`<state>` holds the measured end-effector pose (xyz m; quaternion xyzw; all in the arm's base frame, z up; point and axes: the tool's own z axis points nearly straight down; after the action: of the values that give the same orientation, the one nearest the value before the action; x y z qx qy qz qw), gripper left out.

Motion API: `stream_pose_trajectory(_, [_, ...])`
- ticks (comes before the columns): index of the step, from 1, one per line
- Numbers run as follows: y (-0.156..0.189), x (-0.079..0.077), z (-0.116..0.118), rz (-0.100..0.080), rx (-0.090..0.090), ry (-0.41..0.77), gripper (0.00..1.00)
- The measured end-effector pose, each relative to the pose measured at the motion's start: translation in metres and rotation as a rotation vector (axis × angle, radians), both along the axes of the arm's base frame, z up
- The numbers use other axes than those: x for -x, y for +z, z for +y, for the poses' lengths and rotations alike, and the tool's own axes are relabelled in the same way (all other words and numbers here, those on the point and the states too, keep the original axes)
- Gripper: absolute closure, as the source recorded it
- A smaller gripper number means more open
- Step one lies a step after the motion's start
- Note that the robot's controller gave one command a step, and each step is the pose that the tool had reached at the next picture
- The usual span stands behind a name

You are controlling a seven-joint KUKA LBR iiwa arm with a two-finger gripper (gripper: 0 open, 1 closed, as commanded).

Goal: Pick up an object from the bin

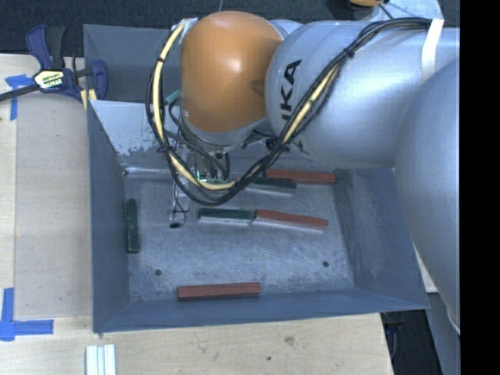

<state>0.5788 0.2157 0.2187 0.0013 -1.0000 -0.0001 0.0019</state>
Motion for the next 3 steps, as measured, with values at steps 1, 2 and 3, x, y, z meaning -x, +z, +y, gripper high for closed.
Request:
stream_pose_trajectory(1, [0.004,-0.002,-0.001,-0.007,-0.001,-0.002,0.00])
stream_pose_trajectory(2, [-0.041,-0.030,-0.050,-0.012,-0.003,0.034,0.00])
stream_pose_trajectory(3, [-0.069,-0.037,-0.066,-0.004,0.004,-0.083,0.00])
